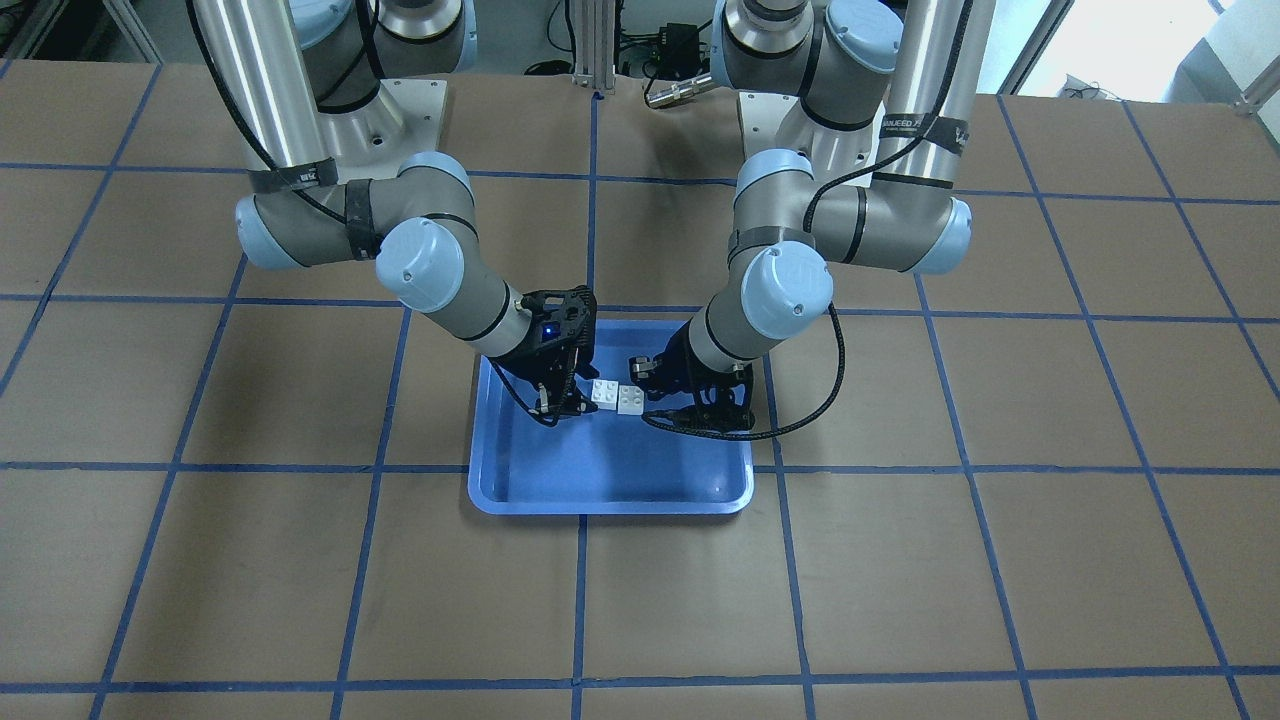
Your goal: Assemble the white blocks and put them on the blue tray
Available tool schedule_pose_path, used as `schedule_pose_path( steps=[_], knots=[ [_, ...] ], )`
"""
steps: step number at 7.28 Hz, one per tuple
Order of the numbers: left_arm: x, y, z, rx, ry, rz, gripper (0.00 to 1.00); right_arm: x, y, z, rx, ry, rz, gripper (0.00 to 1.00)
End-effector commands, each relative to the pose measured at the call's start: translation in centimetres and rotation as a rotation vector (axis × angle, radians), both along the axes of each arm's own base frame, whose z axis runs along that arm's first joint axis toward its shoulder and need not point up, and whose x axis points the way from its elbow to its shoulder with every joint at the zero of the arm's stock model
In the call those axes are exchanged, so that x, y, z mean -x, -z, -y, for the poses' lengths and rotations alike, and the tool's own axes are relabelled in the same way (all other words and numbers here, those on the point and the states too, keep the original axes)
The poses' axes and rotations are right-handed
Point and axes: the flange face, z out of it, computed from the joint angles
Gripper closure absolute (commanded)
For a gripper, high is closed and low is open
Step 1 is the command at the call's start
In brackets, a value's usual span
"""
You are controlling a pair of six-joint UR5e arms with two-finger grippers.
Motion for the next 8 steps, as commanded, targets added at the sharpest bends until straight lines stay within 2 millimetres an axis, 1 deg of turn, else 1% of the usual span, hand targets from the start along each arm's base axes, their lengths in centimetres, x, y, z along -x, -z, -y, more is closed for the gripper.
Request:
schedule_pose_path(
  steps=[1, 2, 3, 4, 5, 6, 7, 8],
  knots=[
    [0.0, -0.2, 0.2, 0.016, -0.002, -0.001, 1.00, 0.0, -0.6, 0.2, -0.007, 0.029, 0.007, 0.00],
    [0.3, -0.6, 0.6, 0.039, 0.017, -0.004, 1.00, 0.2, -0.7, 0.4, -0.050, 0.118, -0.005, 0.00],
    [0.3, -0.3, 0.9, 0.036, 0.023, -0.001, 1.00, 0.9, -1.6, 1.2, -0.037, 0.156, -0.013, 0.00],
    [0.4, 0.2, 0.8, 0.026, 0.022, 0.001, 1.00, 1.3, -3.5, 1.6, -0.002, 0.201, -0.053, 0.00],
    [0.4, 0.3, 0.8, 0.029, 0.038, 0.002, 1.00, 2.0, -5.5, 1.6, -0.032, 0.369, -0.085, 0.00],
    [0.4, 0.3, 0.8, 0.034, 0.053, 0.001, 1.00, 3.4, -6.9, 1.9, -0.046, 0.567, -0.146, 0.00],
    [0.4, 0.3, 0.8, 0.031, 0.043, 0.001, 1.00, 4.7, -7.2, 2.4, -0.060, 0.662, -0.161, 0.00],
    [0.5, 0.3, 0.8, 0.027, 0.034, 0.001, 1.00, 5.8, -7.7, 2.8, -0.074, 0.688, -0.170, 0.00]
  ],
)
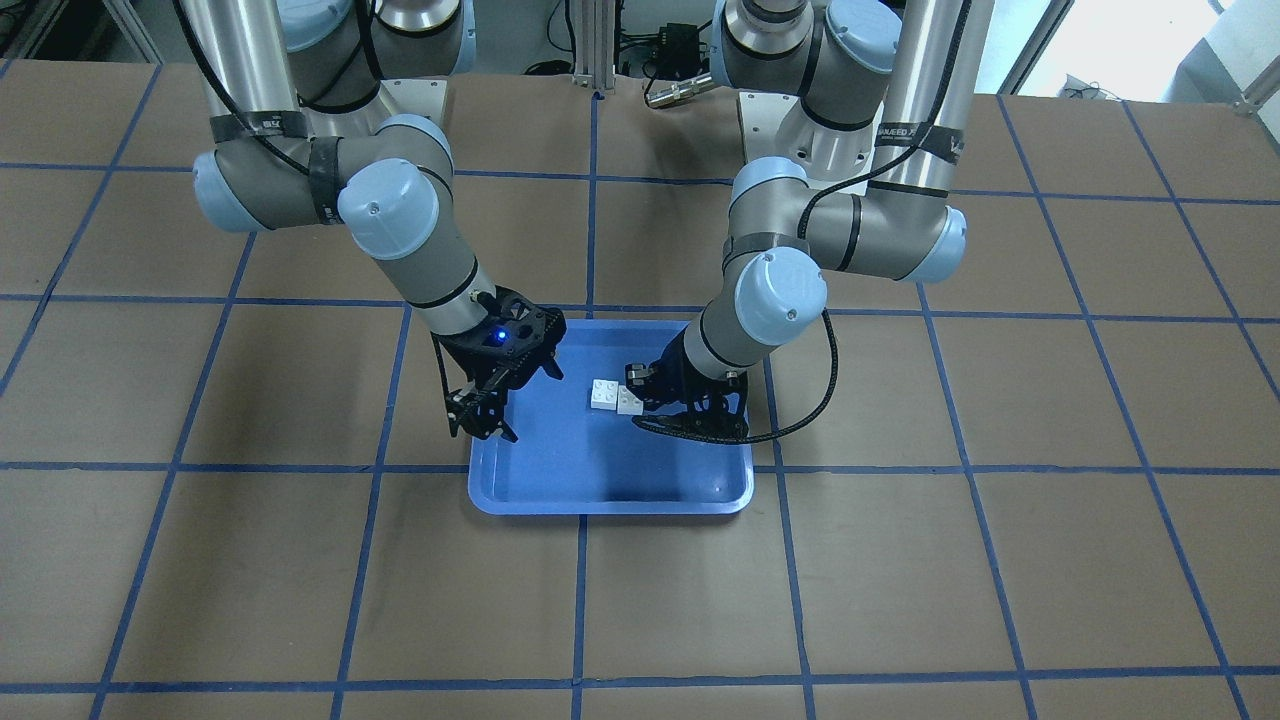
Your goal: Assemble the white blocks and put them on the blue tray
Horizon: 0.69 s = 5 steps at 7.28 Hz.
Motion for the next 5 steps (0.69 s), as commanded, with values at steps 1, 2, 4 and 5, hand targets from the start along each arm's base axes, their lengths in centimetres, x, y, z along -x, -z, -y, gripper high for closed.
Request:
schedule_pose_path(
  steps=[1, 2, 4, 5],
  knots=[
    [0.2, 0.0, -0.1, -0.005, -0.009, -0.001, 1.00, 3.0, -2.8, 1.3, -0.074, 0.150, -0.019, 0.00],
    [0.2, 0.1, -0.1, -0.008, -0.009, -0.001, 1.00, 4.3, -6.9, 2.5, -0.156, 0.249, -0.019, 0.00],
    [0.2, 0.1, -0.1, -0.007, -0.005, -0.003, 1.00, 7.5, -13.7, 5.9, -0.240, 0.517, -0.095, 0.00],
    [0.2, 0.1, -0.1, -0.008, -0.009, -0.002, 1.00, 8.0, -15.2, 6.5, -0.275, 0.630, -0.106, 0.00]
  ],
)
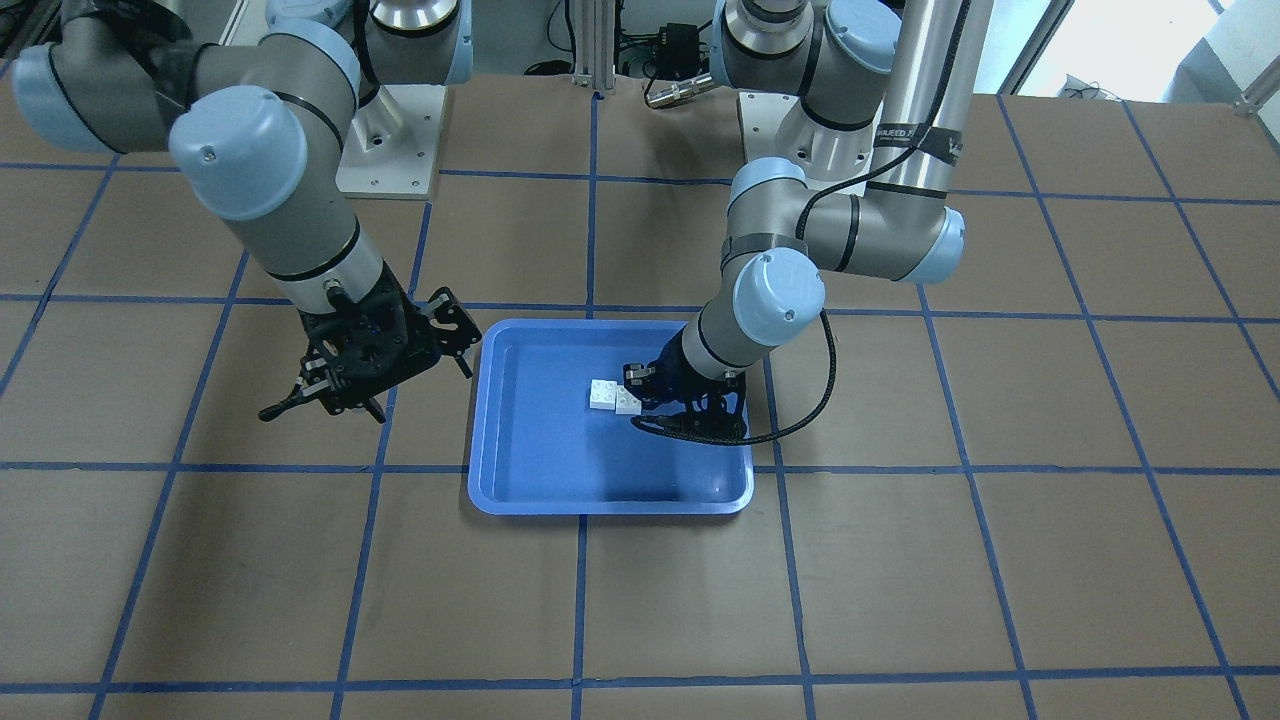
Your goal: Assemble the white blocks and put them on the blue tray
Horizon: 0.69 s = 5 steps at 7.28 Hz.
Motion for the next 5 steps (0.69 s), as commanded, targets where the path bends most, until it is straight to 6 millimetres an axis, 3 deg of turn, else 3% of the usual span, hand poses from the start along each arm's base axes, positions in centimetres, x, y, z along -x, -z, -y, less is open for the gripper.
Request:
schedule_pose_path(
  steps=[1, 5],
  knots=[
    [0.3, 0.0, -0.1, -0.002, 0.003, -0.001, 1.00, 2.5, -3.8, 1.1, -0.065, 0.248, -0.073, 0.00],
    [0.4, -0.2, -0.1, 0.007, 0.009, -0.002, 1.00, 4.1, -8.4, -0.5, -0.101, 0.440, -0.073, 0.00]
  ],
)
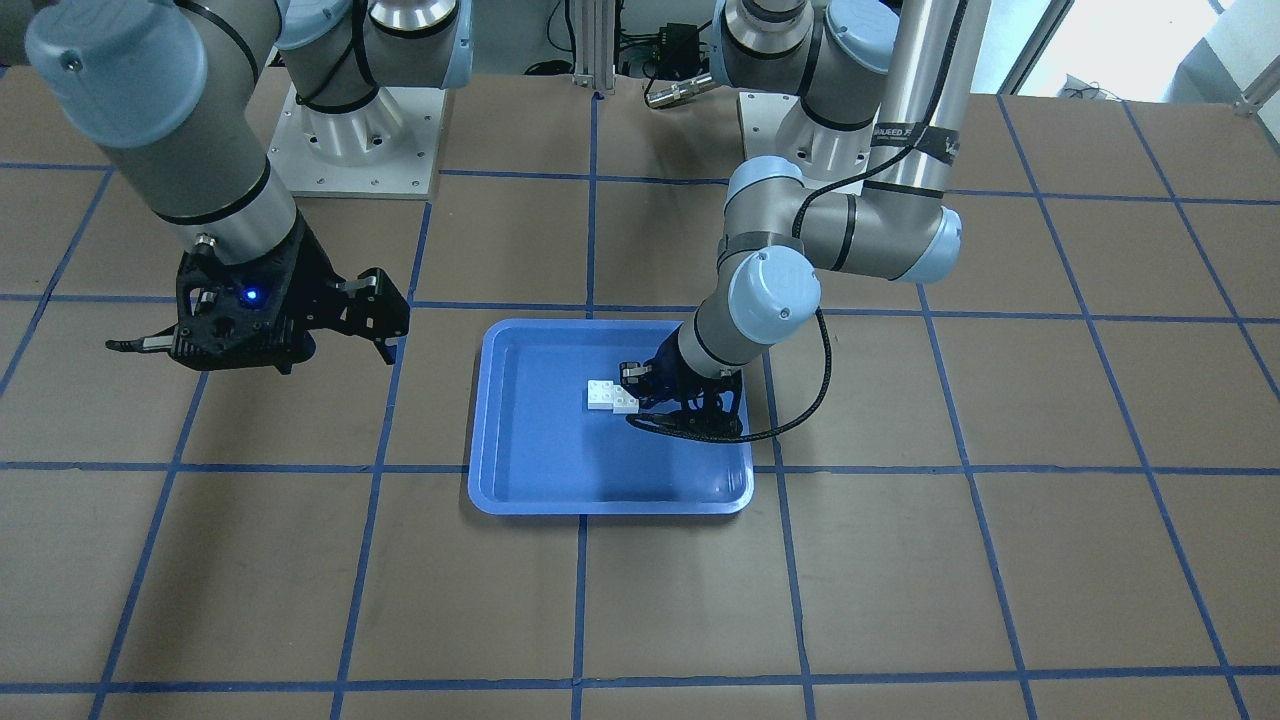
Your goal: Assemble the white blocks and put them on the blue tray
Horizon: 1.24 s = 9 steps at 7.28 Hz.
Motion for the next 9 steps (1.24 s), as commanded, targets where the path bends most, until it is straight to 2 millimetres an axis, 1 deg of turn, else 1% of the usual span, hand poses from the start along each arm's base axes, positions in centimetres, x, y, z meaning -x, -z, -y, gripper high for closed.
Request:
schedule_pose_path(
  steps=[1, 2, 3, 4, 5, 6, 7, 8, 9],
  knots=[
    [0.0, -0.1, 0.1, 0.006, 0.001, -0.001, 1.00, 1.2, -4.3, -1.2, 0.021, 0.187, 0.012, 0.00],
    [-0.1, -1.0, 0.4, 0.023, 0.002, 0.003, 1.00, 1.2, -5.1, -2.4, -0.010, 0.214, 0.010, 0.00],
    [-0.8, -2.6, 1.0, 0.051, 0.003, 0.002, 1.00, 1.4, -5.9, -3.7, -0.032, 0.219, 0.004, 0.00],
    [-1.3, -3.6, 1.6, 0.073, -0.006, 0.002, 1.00, 1.7, -6.9, -4.8, -0.030, 0.229, -0.022, 0.00],
    [-2.7, -4.3, 2.1, 0.077, -0.019, 0.057, 1.00, 2.3, -6.7, -5.6, -0.089, 0.346, -0.064, 0.00],
    [-3.5, -5.7, 2.4, 0.098, 0.023, 0.104, 1.00, 2.8, -6.4, -5.5, -0.087, 0.358, -0.105, 0.00],
    [-4.0, -7.7, 2.7, 0.099, 0.038, 0.140, 1.00, 2.6, -6.1, -5.5, -0.095, 0.363, -0.096, 0.00],
    [-4.7, -10.6, 3.2, 0.082, 0.066, 0.210, 1.00, 2.6, -6.1, -5.6, -0.095, 0.360, -0.097, 0.00],
    [-5.2, -13.7, 3.4, 0.065, 0.128, 0.259, 0.97, 2.4, -6.4, -5.7, -0.089, 0.351, -0.099, 0.00]
  ],
)
